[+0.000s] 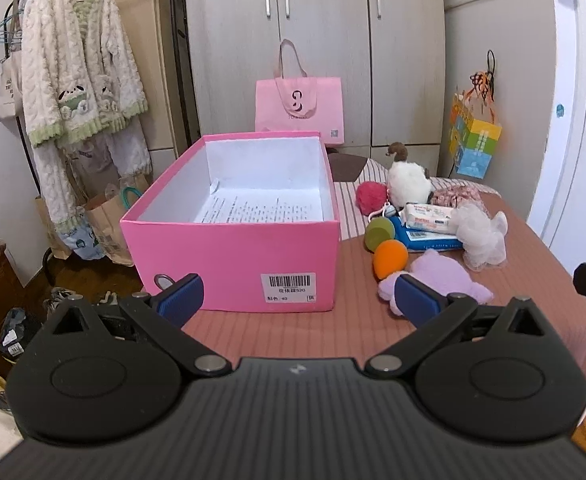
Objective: Organize soft objects
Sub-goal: 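Move the left gripper toward the lilac plush bunny on the table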
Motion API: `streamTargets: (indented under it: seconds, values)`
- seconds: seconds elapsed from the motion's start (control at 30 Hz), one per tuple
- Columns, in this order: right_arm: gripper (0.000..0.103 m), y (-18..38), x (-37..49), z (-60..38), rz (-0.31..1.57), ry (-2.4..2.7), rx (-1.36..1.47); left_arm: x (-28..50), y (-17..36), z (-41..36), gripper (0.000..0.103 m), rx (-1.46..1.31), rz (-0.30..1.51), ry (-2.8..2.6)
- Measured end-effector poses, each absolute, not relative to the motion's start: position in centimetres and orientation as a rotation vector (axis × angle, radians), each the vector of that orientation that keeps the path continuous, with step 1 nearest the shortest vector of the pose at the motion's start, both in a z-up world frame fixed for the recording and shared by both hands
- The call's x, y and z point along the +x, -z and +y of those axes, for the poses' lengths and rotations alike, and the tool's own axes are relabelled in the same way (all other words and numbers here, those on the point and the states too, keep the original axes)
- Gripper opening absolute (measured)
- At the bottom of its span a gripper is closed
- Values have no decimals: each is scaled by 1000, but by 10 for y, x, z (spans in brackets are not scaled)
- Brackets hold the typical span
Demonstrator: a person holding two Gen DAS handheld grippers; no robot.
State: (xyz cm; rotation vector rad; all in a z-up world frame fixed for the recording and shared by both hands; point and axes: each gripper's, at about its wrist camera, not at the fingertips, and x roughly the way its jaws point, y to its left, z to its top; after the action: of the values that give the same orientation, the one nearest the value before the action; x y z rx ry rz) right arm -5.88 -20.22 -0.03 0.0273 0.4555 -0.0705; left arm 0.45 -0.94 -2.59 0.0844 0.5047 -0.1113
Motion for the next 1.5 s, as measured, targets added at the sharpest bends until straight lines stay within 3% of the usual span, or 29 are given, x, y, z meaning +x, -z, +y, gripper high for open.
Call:
streamTargets:
  seconds: [1.5]
  values:
    - [103,11,-64,-197,469,-28,4,-8,28,-12,103,68,526,176]
